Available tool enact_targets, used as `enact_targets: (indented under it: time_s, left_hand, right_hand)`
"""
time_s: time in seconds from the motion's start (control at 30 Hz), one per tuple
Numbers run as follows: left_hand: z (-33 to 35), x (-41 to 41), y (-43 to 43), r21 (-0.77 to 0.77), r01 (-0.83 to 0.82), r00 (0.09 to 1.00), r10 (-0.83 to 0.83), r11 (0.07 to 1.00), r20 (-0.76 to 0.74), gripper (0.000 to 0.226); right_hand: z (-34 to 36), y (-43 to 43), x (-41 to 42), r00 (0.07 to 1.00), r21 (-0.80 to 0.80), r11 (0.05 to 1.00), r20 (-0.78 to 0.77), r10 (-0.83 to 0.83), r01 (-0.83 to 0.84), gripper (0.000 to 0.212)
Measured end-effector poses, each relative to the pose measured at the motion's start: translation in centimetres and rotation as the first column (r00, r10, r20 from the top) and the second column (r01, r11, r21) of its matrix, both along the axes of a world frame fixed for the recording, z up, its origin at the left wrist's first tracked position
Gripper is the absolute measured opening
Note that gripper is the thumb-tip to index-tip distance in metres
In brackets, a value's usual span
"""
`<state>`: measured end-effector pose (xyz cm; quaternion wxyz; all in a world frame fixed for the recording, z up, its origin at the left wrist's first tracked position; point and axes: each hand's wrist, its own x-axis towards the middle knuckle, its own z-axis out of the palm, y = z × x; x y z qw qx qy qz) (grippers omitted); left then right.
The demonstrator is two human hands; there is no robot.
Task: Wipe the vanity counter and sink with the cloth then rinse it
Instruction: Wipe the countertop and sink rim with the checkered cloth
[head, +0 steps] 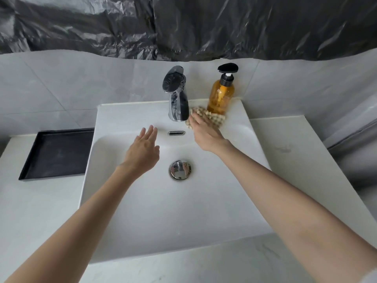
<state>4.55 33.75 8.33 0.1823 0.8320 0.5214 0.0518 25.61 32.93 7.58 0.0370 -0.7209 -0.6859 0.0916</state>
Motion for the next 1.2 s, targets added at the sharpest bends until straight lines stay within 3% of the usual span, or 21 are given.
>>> enact_targets:
  time_s: [0.27, 0.53, 0.77, 0.9, 1.2]
  left_hand:
    - [-1.4, 0.1, 0.7, 0.066, -0.012, 1.000, 0.011, 0.998, 0.006, 0.057]
    - [-1.4, 0.7, 0.1, 0.076, -0.015, 1.000, 0.017, 0.997, -0.020, 0.059]
    - [-1.3, 2.0, 0.3, 0.087, -0.048, 0.999, 0.049, 0.995, -0.009, 0.057]
    - [-1.3, 2.6, 0.3, 0.104, -0.071, 0.997, 0.073, 0.992, -0.017, 0.056]
    - [-2.4, 1.8, 0.5, 0.153, -0.071, 0.997, 0.071, 0.986, 0.000, 0.060]
  right_hand:
    - [-0.2, 4.2, 0.3, 0.997, 0.035, 0.999, -0.068, -0.030, 0.032, 0.070]
    - [-1.2, -3.0, 3.7, 0.992, 0.109, 0.988, -0.042, 0.117, -0.112, 0.067]
    - [-0.2, -6.6, 10.4, 0.987, 0.056, 0.991, 0.099, -0.124, 0.119, 0.064]
    - [0.1, -3.5, 9.8, 0.965, 0.019, 0.966, 0.057, -0.257, 0.257, 0.062]
    - [1.2, 0.8, 12.0, 0.984, 0.027, 0.984, -0.001, -0.177, 0.177, 0.064]
